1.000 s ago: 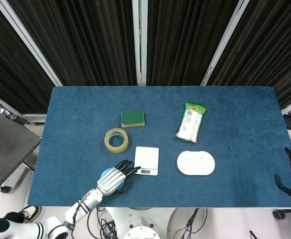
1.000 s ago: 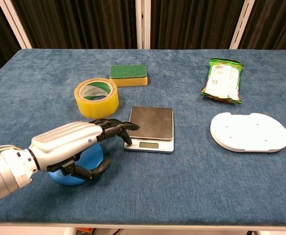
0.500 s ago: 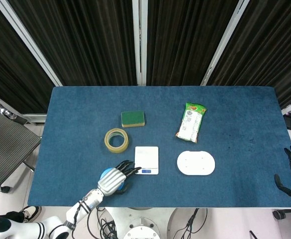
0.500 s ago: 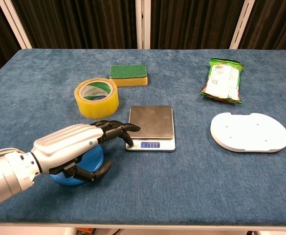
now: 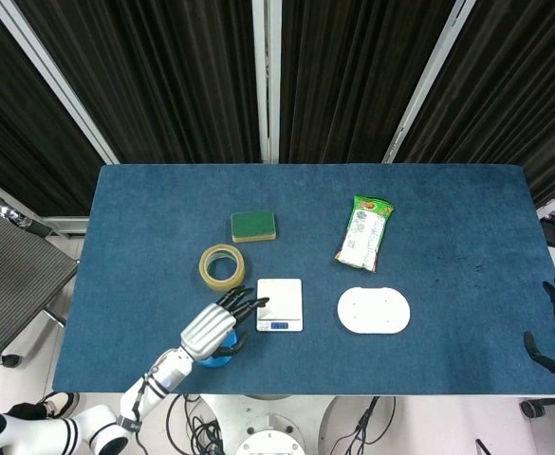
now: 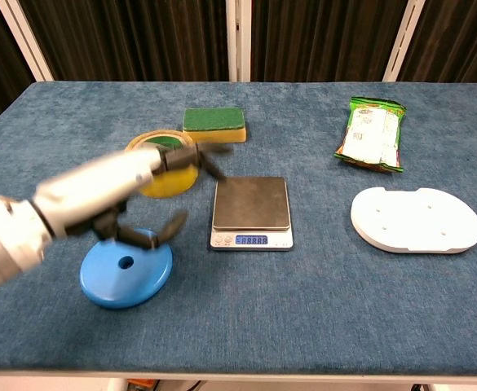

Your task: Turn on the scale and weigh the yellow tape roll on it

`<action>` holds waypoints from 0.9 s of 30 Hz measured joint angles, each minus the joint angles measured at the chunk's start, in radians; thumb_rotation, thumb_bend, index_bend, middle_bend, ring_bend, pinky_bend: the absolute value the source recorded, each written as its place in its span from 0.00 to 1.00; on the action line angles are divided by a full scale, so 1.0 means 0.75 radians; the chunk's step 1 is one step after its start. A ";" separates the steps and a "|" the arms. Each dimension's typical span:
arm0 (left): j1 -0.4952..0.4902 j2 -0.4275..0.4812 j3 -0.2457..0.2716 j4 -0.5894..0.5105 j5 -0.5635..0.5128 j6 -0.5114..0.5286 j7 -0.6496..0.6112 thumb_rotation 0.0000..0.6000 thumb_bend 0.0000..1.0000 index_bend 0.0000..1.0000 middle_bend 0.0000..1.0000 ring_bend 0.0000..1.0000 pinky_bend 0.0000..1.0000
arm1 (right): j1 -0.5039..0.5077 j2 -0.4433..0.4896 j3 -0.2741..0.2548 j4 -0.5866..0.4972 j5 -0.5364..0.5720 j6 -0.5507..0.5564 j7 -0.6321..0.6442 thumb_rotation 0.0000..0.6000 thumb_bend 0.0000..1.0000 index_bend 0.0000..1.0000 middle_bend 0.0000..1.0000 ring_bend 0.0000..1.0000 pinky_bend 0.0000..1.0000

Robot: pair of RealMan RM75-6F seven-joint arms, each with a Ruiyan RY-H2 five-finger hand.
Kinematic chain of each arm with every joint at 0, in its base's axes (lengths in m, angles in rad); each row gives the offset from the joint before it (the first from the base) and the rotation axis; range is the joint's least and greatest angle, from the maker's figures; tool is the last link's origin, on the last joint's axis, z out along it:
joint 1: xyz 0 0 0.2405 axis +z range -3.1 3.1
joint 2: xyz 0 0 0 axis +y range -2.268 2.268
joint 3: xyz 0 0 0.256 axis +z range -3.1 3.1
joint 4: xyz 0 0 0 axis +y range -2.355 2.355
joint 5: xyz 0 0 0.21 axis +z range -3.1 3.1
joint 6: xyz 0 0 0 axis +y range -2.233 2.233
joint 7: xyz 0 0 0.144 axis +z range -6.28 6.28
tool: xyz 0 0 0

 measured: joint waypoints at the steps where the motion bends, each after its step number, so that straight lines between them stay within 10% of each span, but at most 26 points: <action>1: -0.006 0.010 -0.016 -0.006 -0.005 0.000 -0.001 1.00 0.54 0.04 0.15 0.00 0.00 | 0.000 -0.001 0.000 0.000 -0.002 0.001 0.001 1.00 0.31 0.00 0.00 0.00 0.00; 11: -0.106 0.039 -0.197 0.040 -0.245 -0.172 -0.013 1.00 0.09 0.03 0.02 0.00 0.00 | -0.003 0.002 0.001 -0.013 -0.007 0.014 -0.005 1.00 0.31 0.00 0.00 0.00 0.00; 27: -0.303 -0.072 -0.362 0.353 -0.603 -0.534 -0.031 1.00 0.05 0.02 0.01 0.00 0.00 | 0.000 0.001 0.008 -0.006 0.017 -0.009 -0.001 1.00 0.31 0.00 0.00 0.00 0.00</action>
